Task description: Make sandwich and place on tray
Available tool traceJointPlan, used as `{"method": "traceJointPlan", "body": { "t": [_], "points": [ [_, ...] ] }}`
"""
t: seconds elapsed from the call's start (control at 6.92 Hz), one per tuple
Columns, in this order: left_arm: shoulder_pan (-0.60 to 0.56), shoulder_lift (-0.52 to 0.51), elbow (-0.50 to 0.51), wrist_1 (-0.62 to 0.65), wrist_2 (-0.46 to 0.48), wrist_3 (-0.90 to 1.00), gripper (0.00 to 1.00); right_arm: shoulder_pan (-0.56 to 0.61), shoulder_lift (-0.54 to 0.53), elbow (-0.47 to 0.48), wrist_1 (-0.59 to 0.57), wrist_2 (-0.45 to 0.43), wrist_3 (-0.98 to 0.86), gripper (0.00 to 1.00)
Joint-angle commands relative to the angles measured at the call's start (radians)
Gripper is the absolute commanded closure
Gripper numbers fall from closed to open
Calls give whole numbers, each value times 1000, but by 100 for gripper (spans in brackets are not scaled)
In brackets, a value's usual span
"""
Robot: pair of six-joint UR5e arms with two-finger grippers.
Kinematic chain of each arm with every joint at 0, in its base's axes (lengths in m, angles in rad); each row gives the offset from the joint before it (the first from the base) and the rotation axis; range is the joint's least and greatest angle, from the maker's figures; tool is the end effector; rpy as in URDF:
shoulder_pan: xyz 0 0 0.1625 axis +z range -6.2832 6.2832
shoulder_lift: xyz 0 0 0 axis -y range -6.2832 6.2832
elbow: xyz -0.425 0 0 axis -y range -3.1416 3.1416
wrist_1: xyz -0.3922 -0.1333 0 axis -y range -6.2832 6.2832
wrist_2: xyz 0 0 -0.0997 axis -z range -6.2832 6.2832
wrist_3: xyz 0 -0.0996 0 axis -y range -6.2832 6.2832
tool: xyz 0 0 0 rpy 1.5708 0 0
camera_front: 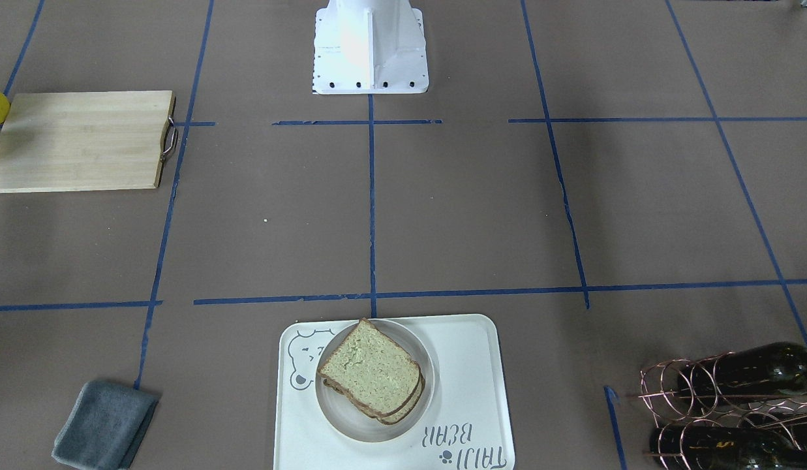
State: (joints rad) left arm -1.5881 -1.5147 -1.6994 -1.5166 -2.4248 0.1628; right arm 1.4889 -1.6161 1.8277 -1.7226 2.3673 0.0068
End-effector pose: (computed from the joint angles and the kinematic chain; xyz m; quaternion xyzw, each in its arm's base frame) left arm -0.0663 -0.4671 0.6220 0.0455 0.4117 0.0699 0.9075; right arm 0.0236 -0.4714 0.5683 0.0103 -0.3885 -0.0462 0.9202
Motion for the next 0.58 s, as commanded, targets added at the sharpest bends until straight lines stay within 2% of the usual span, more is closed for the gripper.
{"method": "traceJointPlan", "body": {
  "t": [0.0, 0.43],
  "points": [
    [2, -12, 12, -4, 0, 1, 0, 2, -8, 2, 0, 0, 2, 0],
    [2, -19, 9, -4, 9, 1, 0, 2, -8, -4, 0, -2, -1, 0]
  ]
}}
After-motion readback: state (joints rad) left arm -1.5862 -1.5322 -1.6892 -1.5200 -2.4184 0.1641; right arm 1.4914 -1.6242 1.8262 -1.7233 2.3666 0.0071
